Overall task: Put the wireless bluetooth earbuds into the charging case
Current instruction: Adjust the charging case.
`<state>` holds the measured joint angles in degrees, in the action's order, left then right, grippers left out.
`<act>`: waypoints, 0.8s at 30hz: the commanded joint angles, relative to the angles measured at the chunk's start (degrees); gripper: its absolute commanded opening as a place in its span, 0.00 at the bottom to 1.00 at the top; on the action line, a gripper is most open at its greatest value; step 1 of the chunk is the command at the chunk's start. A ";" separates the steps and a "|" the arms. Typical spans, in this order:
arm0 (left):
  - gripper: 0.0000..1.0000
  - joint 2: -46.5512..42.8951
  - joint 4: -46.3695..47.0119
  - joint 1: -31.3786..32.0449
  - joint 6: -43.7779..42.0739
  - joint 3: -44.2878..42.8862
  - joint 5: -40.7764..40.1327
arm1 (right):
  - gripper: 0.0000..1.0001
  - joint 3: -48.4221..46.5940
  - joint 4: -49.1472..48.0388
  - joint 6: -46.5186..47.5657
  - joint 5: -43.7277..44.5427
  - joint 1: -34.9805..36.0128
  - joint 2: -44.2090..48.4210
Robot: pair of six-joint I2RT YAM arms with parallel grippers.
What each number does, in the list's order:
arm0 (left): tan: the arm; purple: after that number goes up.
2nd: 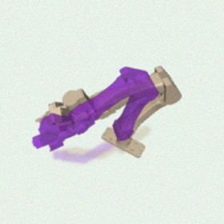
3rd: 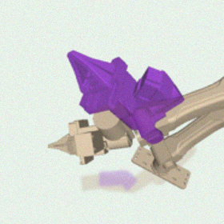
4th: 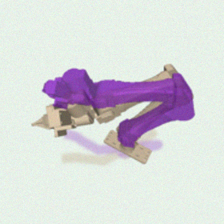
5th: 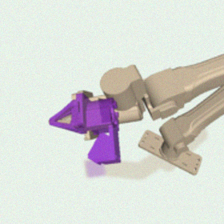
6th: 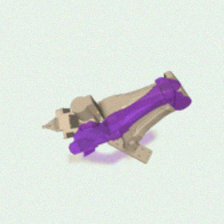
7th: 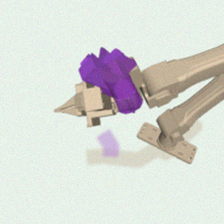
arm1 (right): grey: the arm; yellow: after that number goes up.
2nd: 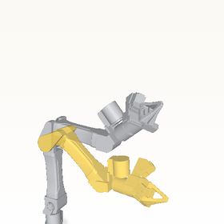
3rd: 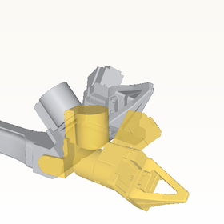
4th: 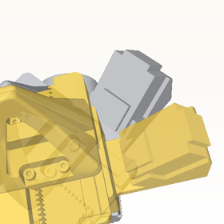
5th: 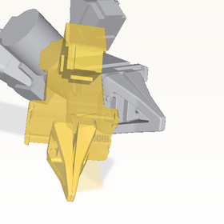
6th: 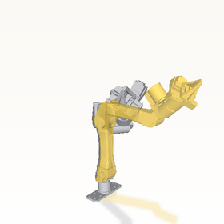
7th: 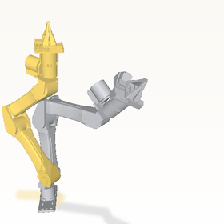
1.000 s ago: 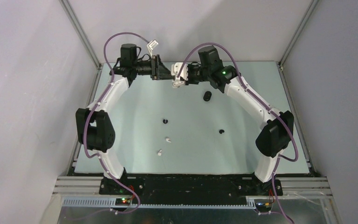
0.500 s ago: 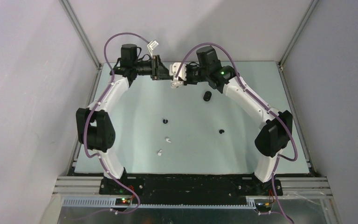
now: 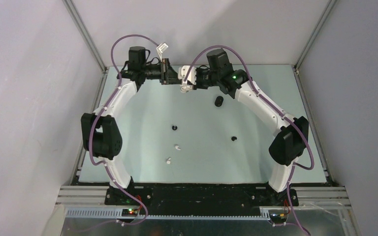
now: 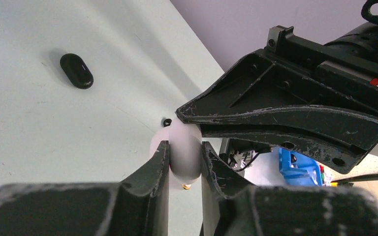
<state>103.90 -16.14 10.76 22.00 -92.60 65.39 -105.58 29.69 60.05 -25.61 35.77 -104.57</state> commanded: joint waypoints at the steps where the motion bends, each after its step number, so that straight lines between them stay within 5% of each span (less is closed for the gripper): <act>1: 0.18 0.10 0.02 0.49 -0.54 -3.20 2.28 | 0.00 -2.34 -3.04 -0.99 0.24 0.33 -0.10; 7: 0.01 0.65 -0.01 0.58 -0.38 -3.71 3.27 | 0.00 -2.00 -3.41 -1.01 0.83 0.48 -0.14; 14: 0.00 0.69 -0.03 0.50 -0.30 -3.64 3.20 | 0.01 -0.71 -5.26 -2.85 2.11 0.73 -0.01; 18: 0.00 0.61 -0.03 0.17 -0.66 -3.56 2.54 | 0.43 -2.28 -2.19 -5.71 -0.47 0.24 0.99; 24: 0.00 0.83 0.00 -0.42 -1.81 -2.29 1.39 | 0.62 -5.79 4.46 -10.95 -6.83 -2.84 4.87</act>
<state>104.62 -17.12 10.74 21.76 -93.45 66.13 -107.72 31.46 54.46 -27.49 34.96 -104.47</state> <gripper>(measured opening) 0.262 0.573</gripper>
